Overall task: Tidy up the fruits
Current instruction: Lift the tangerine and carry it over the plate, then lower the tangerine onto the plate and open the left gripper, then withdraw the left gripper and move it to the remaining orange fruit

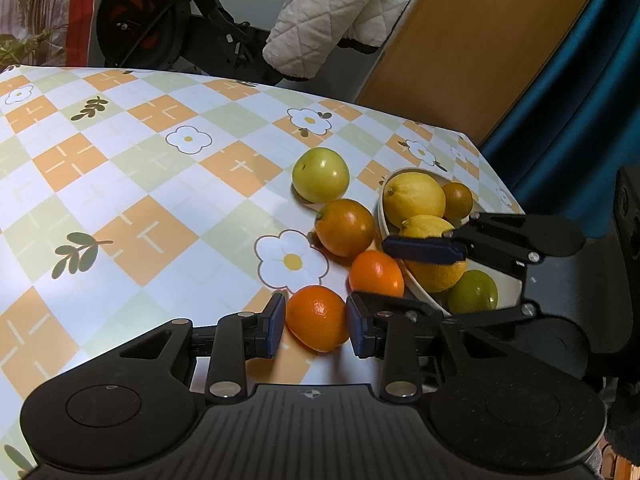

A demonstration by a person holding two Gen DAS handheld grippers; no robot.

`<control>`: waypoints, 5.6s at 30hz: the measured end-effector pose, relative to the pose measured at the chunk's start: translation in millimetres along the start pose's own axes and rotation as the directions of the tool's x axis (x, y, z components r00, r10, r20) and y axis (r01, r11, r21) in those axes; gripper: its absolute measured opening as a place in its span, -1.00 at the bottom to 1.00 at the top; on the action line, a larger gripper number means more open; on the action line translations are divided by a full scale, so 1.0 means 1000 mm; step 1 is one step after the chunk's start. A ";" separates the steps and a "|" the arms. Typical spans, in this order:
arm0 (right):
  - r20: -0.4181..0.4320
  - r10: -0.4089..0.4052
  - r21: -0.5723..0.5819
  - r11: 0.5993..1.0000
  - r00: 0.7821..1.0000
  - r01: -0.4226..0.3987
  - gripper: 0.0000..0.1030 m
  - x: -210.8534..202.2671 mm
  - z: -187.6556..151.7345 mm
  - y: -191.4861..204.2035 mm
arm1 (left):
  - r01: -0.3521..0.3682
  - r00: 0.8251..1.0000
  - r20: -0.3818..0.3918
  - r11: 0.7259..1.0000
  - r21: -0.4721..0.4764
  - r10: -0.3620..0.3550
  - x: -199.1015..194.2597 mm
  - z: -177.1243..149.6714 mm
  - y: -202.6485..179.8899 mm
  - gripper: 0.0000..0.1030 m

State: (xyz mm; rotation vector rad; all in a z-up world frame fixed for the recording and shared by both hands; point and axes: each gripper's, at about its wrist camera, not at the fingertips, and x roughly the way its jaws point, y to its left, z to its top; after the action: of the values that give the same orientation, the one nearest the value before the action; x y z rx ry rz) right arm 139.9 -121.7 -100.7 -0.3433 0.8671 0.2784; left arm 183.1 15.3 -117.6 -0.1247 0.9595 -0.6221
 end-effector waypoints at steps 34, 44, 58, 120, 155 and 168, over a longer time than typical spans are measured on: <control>0.033 0.063 0.234 0.970 0.997 -0.069 -0.33 -0.006 -0.030 -0.007 | -0.027 1.000 -0.010 1.000 -0.009 0.027 0.009 -0.007 -0.007 -0.24; 0.060 0.065 0.280 0.957 0.996 -0.080 -0.34 -0.013 -0.038 -0.006 | -0.075 0.997 0.023 0.997 -0.014 0.076 0.004 -0.021 -0.013 -0.29; 0.134 0.061 0.356 0.928 0.989 -0.105 -0.34 -0.031 -0.053 -0.018 | -0.115 0.990 0.081 0.993 0.009 0.113 -0.010 -0.021 -0.024 -0.42; 0.209 -0.159 0.524 0.851 0.965 0.027 -0.34 -0.077 -0.117 -0.129 | -0.053 0.995 0.097 0.948 0.315 0.023 0.028 0.031 -0.143 -0.27; 0.154 -0.219 0.537 0.837 0.964 0.104 -0.33 -0.072 -0.128 -0.134 | -0.030 1.000 0.001 0.956 0.291 0.031 0.085 0.050 -0.156 -0.24; 0.203 -0.202 0.507 0.859 0.958 0.074 -0.33 -0.088 -0.107 -0.121 | -0.005 0.994 0.104 0.967 0.255 -0.023 0.030 0.061 -0.127 -0.24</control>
State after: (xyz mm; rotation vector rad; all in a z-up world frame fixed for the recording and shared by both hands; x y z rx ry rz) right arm 57.0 -284.0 -73.8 0.1117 0.6299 -0.0441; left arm 188.2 -115.4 -57.2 0.0669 0.7689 -0.7352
